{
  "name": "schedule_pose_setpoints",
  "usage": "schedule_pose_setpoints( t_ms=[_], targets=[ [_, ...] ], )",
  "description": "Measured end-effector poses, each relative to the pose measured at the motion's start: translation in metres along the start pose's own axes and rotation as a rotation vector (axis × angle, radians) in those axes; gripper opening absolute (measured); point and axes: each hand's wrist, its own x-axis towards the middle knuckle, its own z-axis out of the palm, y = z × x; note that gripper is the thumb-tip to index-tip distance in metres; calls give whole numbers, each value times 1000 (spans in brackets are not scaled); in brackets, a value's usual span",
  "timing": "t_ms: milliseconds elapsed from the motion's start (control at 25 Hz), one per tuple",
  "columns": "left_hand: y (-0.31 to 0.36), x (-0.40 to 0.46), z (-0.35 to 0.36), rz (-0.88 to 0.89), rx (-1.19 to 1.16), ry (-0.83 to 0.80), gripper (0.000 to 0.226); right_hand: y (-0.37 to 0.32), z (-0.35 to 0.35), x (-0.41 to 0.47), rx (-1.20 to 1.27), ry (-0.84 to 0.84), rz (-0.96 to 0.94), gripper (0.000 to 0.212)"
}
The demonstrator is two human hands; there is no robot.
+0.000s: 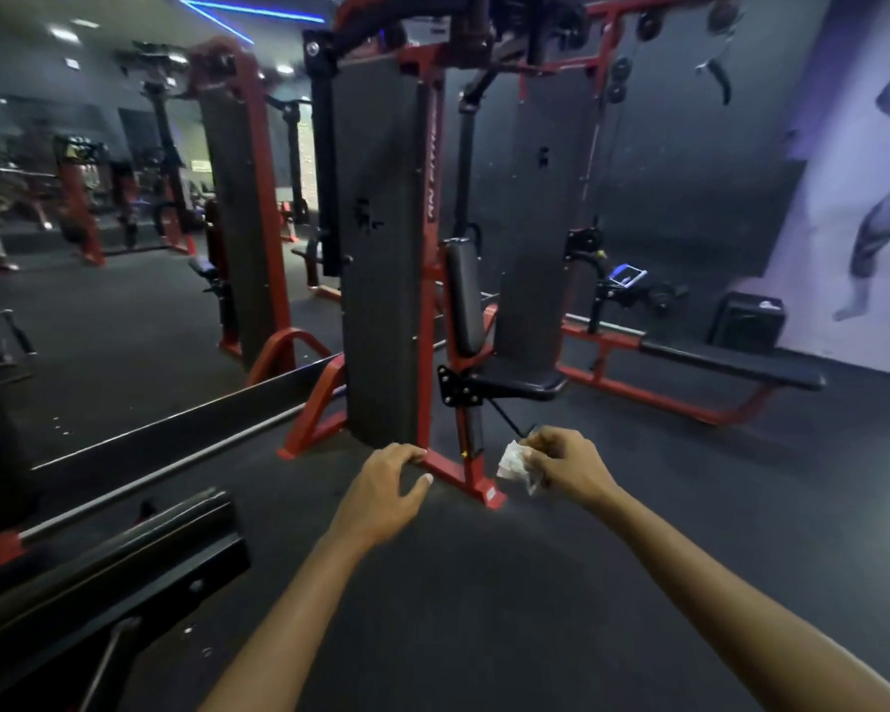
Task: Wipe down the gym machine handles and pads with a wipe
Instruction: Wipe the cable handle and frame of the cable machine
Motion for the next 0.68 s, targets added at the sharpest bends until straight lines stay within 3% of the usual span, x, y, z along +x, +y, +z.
schedule_pose_setpoints(
  t_ms=[160,400,680],
  targets=[
    [5,43,36,-13,0,-18,28,36,-22,40,64,38,37,6],
    [-32,138,65,-51,13,78,27,63,-11,142,167,78,96,8],
    [-127,273,67,-165,61,174,26,52,20,313,218,-82,29,9]
  ],
)
